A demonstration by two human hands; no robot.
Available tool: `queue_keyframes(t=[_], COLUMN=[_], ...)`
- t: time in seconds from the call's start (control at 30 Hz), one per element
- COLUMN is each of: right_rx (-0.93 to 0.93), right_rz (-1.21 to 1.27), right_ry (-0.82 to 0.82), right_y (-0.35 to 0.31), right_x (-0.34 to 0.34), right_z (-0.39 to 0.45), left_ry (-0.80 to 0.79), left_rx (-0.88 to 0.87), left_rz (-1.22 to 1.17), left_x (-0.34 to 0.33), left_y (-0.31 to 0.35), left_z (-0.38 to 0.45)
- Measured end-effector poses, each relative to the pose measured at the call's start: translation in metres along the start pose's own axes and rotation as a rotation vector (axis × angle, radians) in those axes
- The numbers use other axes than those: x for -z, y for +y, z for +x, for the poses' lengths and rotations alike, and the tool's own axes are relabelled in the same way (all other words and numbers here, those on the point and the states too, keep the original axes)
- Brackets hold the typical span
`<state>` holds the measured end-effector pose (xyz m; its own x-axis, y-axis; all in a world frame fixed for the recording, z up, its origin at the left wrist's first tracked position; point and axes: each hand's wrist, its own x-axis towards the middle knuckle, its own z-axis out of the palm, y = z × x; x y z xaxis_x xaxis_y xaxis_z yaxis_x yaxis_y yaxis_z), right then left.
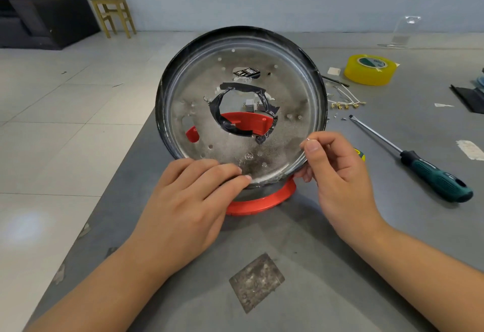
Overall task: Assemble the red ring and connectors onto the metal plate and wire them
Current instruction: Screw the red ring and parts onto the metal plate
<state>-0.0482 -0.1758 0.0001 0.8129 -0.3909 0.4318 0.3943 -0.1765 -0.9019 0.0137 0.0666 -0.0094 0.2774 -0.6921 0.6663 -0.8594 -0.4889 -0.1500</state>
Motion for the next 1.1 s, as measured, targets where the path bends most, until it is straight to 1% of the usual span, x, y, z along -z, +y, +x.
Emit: queue_keyframes(t=[0.17,0.5,0.63,0.77,0.83,1.0,1.1], right_rx=[0.012,0.02,0.045,0.034,0.03,-0.042,-0.066], right_rz=[0.022,0.004,0.024,0.009,-0.053,-0.299,-0.374], right_ry=[-0.029,-0.042,-0.049,0.019,0.028,-0.11,-0.124], right_y=[-0.003,-0.001,-0.003,0.0,0.004,0.024,0.029], right_x=[-0.004,-0.003,-0.001,0.013,0.023,0.029,0.028], right_z=[-0.003,-0.002,0.001,0.015,0.023,0.031,0.031], left_ry=[0.017,0.052,0.037,0.032,0.036,0.048,0.039], left_rx=[0.077,0.12,0.115,0.124,0.136,0.179,0.192], left_rz=[-0.011,-0.037,-0.073,-0.11,-0.117,-0.136,-0.148], left_x=[-0.004,-0.012,-0.014,-0.012,-0.01,-0.007,-0.006], left_y=[0.007,0.009,0.01,0.009,0.009,0.012,0.016], left_z=[0.004,0.004,0.004,0.002,0.002,0.006,0.006])
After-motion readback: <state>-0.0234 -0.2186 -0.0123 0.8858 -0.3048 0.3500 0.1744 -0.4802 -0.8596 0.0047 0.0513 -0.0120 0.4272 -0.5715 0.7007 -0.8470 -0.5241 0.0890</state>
